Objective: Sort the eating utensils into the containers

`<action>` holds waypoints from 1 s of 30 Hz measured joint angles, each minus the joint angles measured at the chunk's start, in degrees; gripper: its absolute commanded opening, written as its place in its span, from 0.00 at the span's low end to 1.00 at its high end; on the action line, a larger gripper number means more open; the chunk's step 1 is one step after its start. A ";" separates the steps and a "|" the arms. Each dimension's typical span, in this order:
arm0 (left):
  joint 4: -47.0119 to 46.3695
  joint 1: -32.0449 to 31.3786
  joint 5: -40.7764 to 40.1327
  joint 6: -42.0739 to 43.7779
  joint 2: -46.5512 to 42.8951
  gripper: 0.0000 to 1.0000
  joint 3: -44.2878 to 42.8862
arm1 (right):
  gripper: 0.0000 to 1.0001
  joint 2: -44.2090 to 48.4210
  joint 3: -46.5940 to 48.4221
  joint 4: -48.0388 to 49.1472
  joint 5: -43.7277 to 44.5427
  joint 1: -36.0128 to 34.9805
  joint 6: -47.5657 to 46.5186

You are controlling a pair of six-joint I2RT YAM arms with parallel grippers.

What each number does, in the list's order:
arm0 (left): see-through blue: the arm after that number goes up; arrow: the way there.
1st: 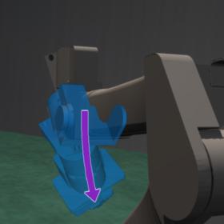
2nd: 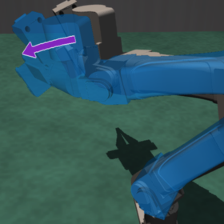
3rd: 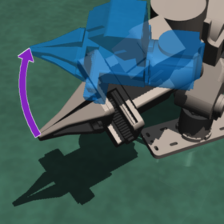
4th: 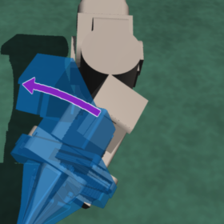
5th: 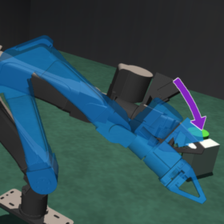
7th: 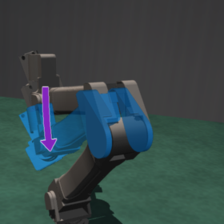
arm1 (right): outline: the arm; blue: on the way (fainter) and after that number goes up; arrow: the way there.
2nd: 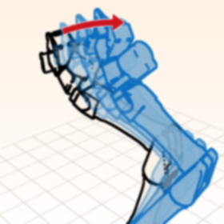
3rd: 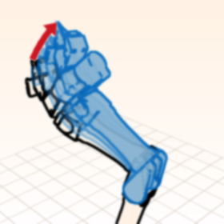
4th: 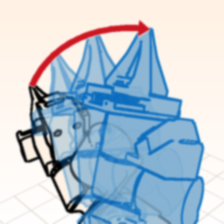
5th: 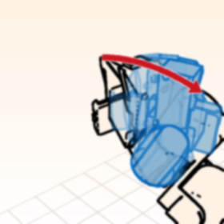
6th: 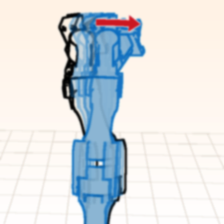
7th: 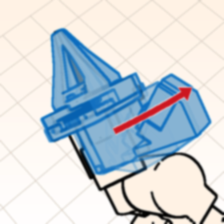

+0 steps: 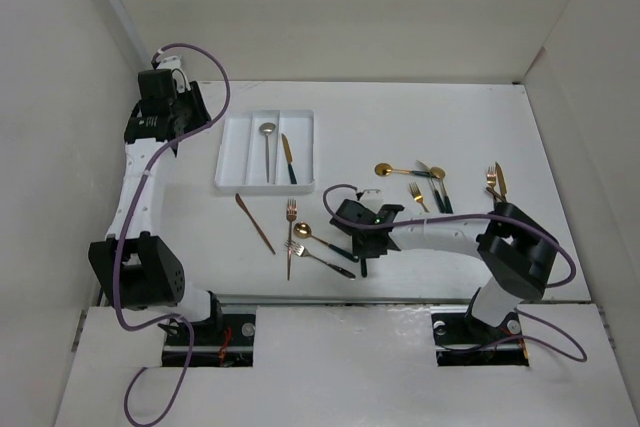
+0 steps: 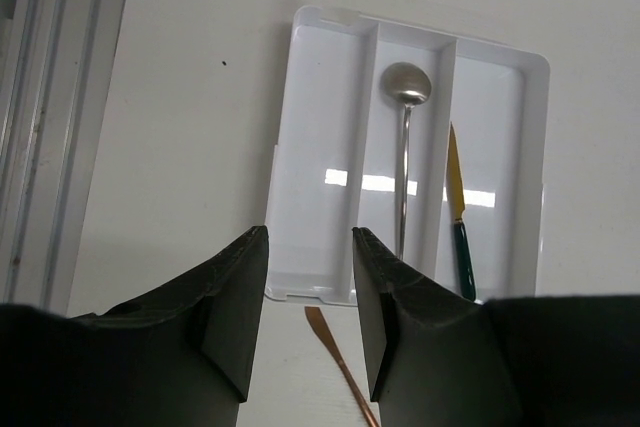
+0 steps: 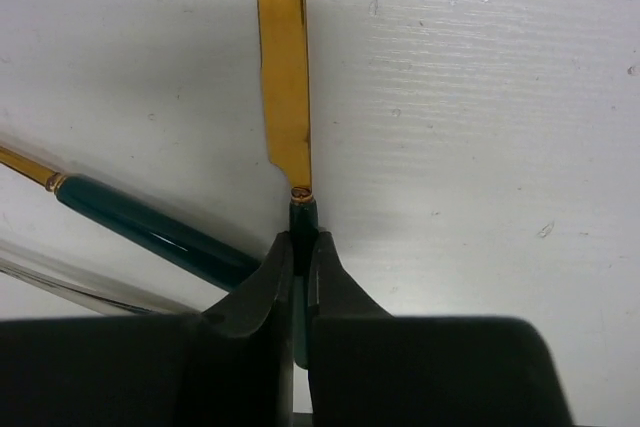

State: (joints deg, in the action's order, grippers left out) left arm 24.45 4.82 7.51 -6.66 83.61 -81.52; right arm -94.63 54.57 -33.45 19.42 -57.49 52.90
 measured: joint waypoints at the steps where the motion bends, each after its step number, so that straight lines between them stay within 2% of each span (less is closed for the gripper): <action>1: 0.00 0.09 0.04 -0.02 0.00 0.36 0.00 | 0.00 0.00 0.04 0.04 0.15 0.00 0.04; 5: 0.00 1.05 0.02 -0.07 0.02 0.36 0.00 | 0.00 -0.15 0.50 -0.55 1.07 -0.09 0.00; 9: 0.00 1.70 0.00 -0.09 0.02 0.36 0.00 | 0.00 -1.66 5.53 -6.62 4.57 -0.24 -1.27; 12: -0.02 1.79 -0.31 -0.07 0.02 0.36 0.00 | 0.00 -3.48 16.24 -9.99 7.58 -0.24 -3.82; 17: -0.02 1.81 -1.31 0.20 0.02 0.36 0.00 | 0.00 -9.40 37.27 -6.23 10.58 -0.22 -10.86; 22: -0.02 1.88 -2.19 0.61 0.02 0.38 0.00 | 0.00 -21.53 53.99 -1.22 6.34 2.51 -16.52; 27: -0.02 3.02 -2.95 0.85 0.02 0.39 0.17 | 0.00 -33.11 59.30 2.19 0.79 7.41 -20.48; 30: -0.04 3.76 -3.19 0.85 0.02 0.39 0.17 | 0.00 -37.03 59.63 2.73 -0.96 8.85 -21.29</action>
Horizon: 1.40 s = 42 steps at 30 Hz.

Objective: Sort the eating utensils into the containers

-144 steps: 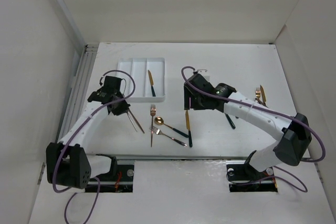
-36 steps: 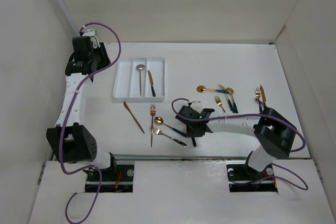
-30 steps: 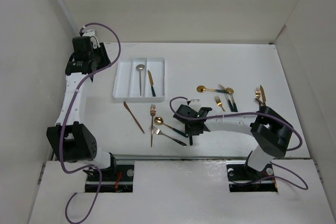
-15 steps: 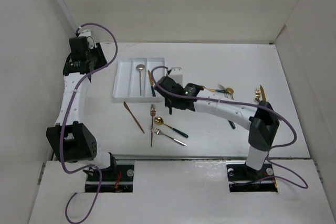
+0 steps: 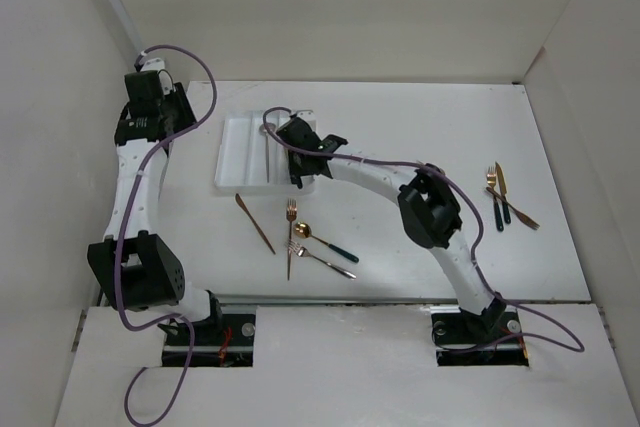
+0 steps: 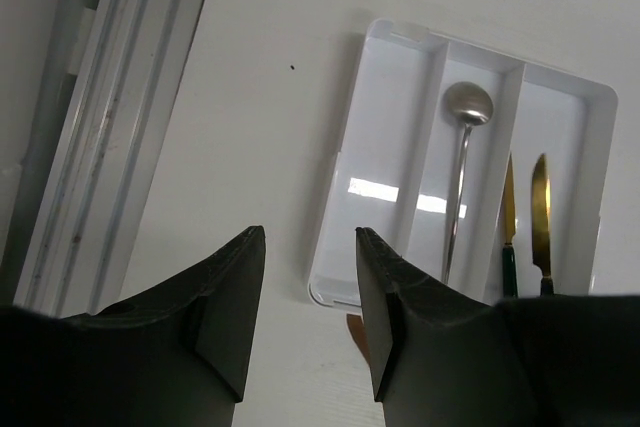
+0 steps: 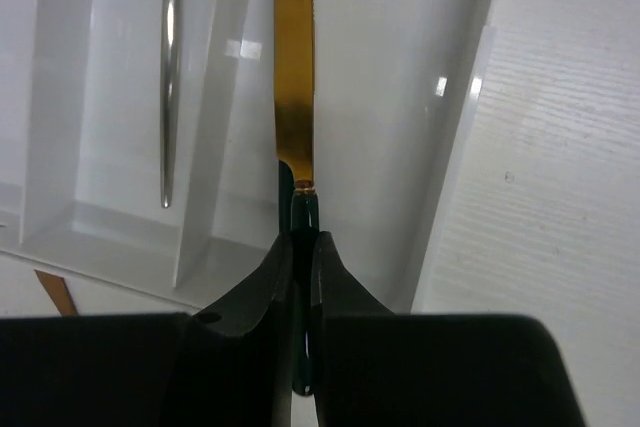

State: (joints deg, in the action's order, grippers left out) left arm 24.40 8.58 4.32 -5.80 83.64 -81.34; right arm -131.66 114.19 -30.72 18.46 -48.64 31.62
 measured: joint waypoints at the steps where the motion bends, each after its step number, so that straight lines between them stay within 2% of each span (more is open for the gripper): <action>1: 0.00 0.22 0.00 -0.02 0.00 0.39 0.00 | 0.00 -0.74 0.00 0.28 -0.61 0.20 -0.17; 16: 0.00 0.52 0.48 -0.07 0.00 0.39 0.15 | 0.00 -1.36 0.68 5.46 -7.15 4.74 0.42; 19: 0.00 0.52 0.83 -0.07 0.02 0.39 0.33 | 0.01 -3.54 3.26 5.62 -7.80 5.81 1.31; 22: 0.00 0.52 1.07 -0.07 0.02 0.39 0.33 | 0.18 -6.69 6.21 5.66 -8.52 6.16 1.75; 23: 0.00 0.52 1.11 -0.07 0.02 0.39 0.35 | 0.35 -7.30 6.32 5.51 -8.96 6.16 1.88; 24: 0.00 0.52 1.14 -0.07 0.02 0.39 0.37 | 0.42 -7.61 6.12 5.35 -9.46 6.14 2.14; 25: -0.02 0.52 1.20 -0.07 0.02 0.39 0.42 | 0.48 -7.63 5.49 5.40 -9.99 6.14 2.27; 28: -0.09 0.52 1.25 -0.07 0.02 0.39 0.74 | 0.56 -6.25 2.51 7.32 -11.98 6.03 2.78; 29: -0.09 0.52 1.27 -0.07 0.02 0.39 0.87 | 0.57 -5.01 1.07 7.85 -12.35 5.90 2.78; 32: -0.07 0.52 1.27 -0.07 0.04 0.39 1.11 | 0.69 0.81 -4.81 8.74 -13.00 5.70 2.64; 33: -0.09 0.52 1.33 -0.28 0.04 0.39 1.11 | 0.75 3.32 -6.78 9.09 -13.22 5.60 2.16; 34: -0.02 0.52 1.42 -0.63 0.04 0.34 1.11 | 0.89 5.88 -8.41 9.42 -13.25 5.44 1.42; 38: 0.15 0.52 1.31 -5.07 -0.68 0.32 3.58 | 0.89 18.18 -13.57 9.86 -13.77 5.25 -3.58; 42: 4.20 -0.81 3.28 -10.91 -1.44 0.39 9.44 | 0.89 30.62 -22.75 11.74 -13.40 4.50 -5.79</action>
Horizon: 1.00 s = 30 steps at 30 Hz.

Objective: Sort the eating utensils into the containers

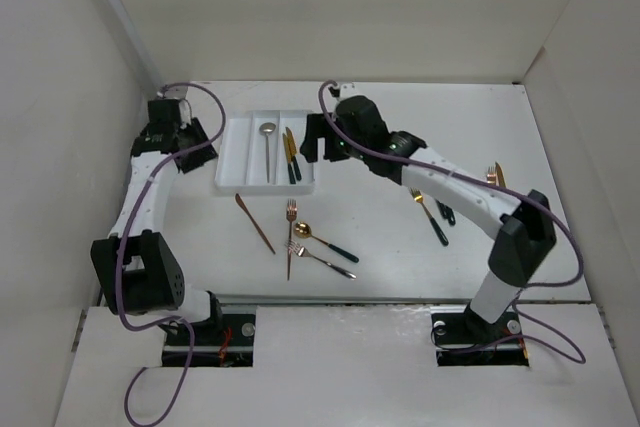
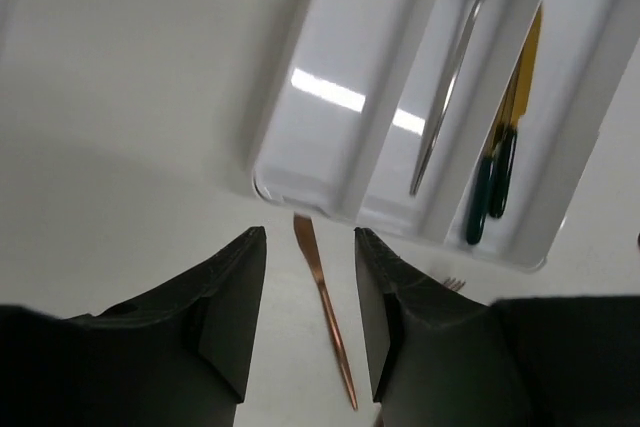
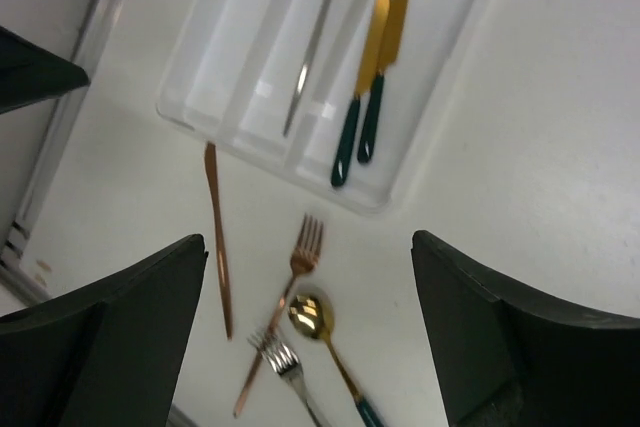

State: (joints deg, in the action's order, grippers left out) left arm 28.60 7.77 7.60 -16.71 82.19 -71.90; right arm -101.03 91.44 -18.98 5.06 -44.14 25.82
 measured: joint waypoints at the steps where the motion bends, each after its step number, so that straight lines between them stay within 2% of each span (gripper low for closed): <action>1: 1.16 -1.29 0.35 -1.31 -0.13 0.41 2.10 | 0.89 3.69 -4.26 -0.11 0.44 -0.35 0.11; 8: 8.31 -13.35 -0.63 -6.51 -0.55 0.49 17.07 | 0.89 13.29 -21.94 -1.75 3.61 -2.89 4.55; 10: 8.76 -15.80 -1.92 -7.15 -0.55 0.51 17.90 | 0.89 15.47 -25.14 -2.71 4.72 -3.63 5.95; 13: 7.34 -18.64 -3.89 -7.85 -0.50 0.64 17.90 | 0.89 19.10 -27.65 -3.80 6.78 -4.20 7.48; 17: 5.66 -22.25 -6.73 -8.76 1.84 0.67 17.84 | 0.89 25.05 -30.62 -4.13 9.49 -4.33 9.22; 20: 5.20 -23.93 -7.96 -9.57 4.94 0.57 17.84 | 0.89 29.27 -33.31 -4.68 11.76 -4.33 10.54; 21: 5.22 -24.09 -8.24 -10.03 5.66 0.49 17.86 | 0.89 30.32 -33.94 -4.96 12.44 -4.33 10.93; 24: 5.25 -24.06 -9.31 -11.50 6.67 0.39 18.29 | 0.89 32.15 -34.95 -5.49 14.08 -4.33 11.85; 30: 4.98 -24.04 -9.51 -12.96 7.69 0.38 19.89 | 0.89 32.57 -35.19 -7.52 15.87 -4.33 12.87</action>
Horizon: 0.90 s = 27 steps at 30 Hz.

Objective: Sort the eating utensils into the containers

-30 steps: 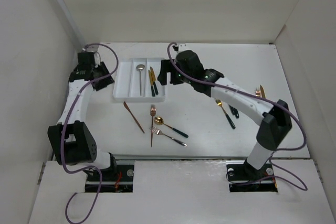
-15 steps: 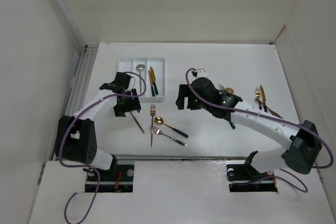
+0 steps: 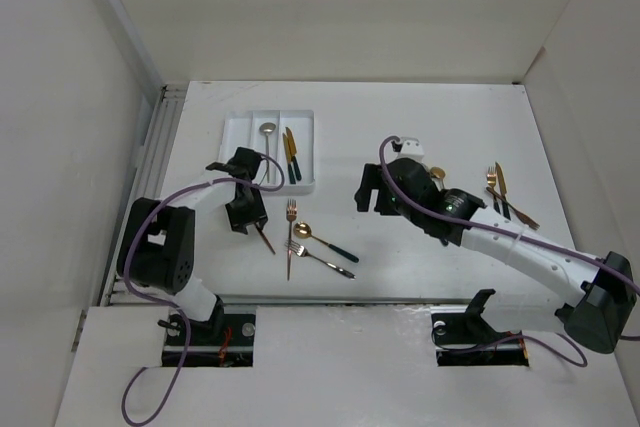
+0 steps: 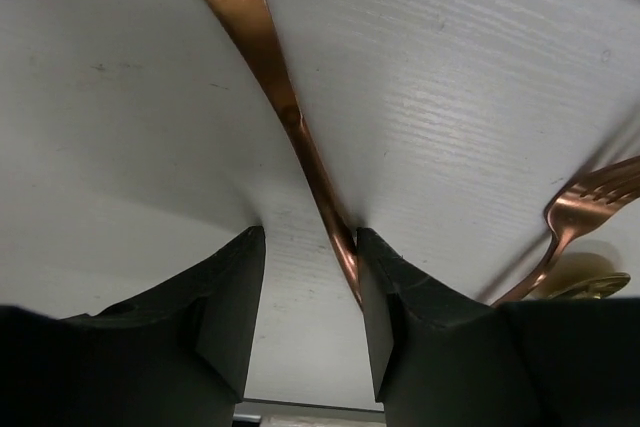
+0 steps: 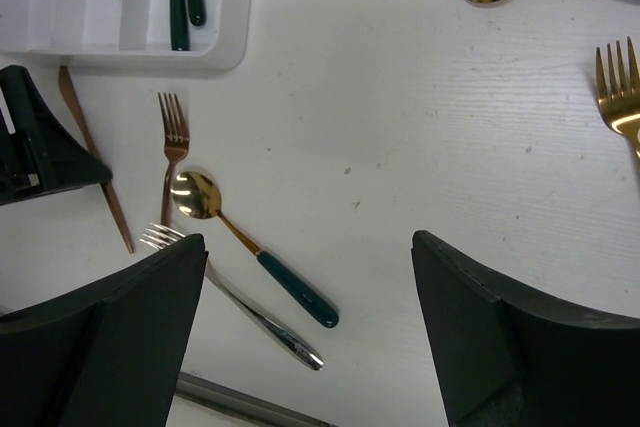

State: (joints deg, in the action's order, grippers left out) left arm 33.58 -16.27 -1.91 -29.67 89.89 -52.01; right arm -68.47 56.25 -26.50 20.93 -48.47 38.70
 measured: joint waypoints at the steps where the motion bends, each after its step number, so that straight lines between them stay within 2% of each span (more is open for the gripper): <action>1: -0.26 0.00 0.22 0.00 0.46 0.38 0.20 | 0.89 0.00 0.00 -0.37 0.15 0.00 0.13; 3: -0.55 -0.04 0.52 0.02 1.20 0.38 0.31 | 0.89 0.00 0.00 -1.20 0.46 0.00 0.22; 7: -0.66 -0.15 0.66 0.11 1.46 0.31 0.31 | 0.90 0.02 0.00 -2.75 1.79 0.00 0.17; 12: -1.27 -0.28 1.40 0.22 1.53 0.00 0.63 | 0.90 0.15 0.00 -4.68 3.52 0.00 0.20; 21: -4.70 -0.26 1.99 -0.35 -2.03 0.00 4.11 | 0.90 6.54 -2.12 -6.91 4.39 0.00 2.64; 27: -2.67 -0.55 4.37 -0.63 -2.62 0.00 4.13 | 0.90 9.31 -2.89 -8.09 4.98 0.00 3.80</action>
State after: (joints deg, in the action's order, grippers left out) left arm 30.92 -16.82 2.46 -30.30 87.26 -47.88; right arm -59.16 53.36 -34.59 25.91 -48.47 42.50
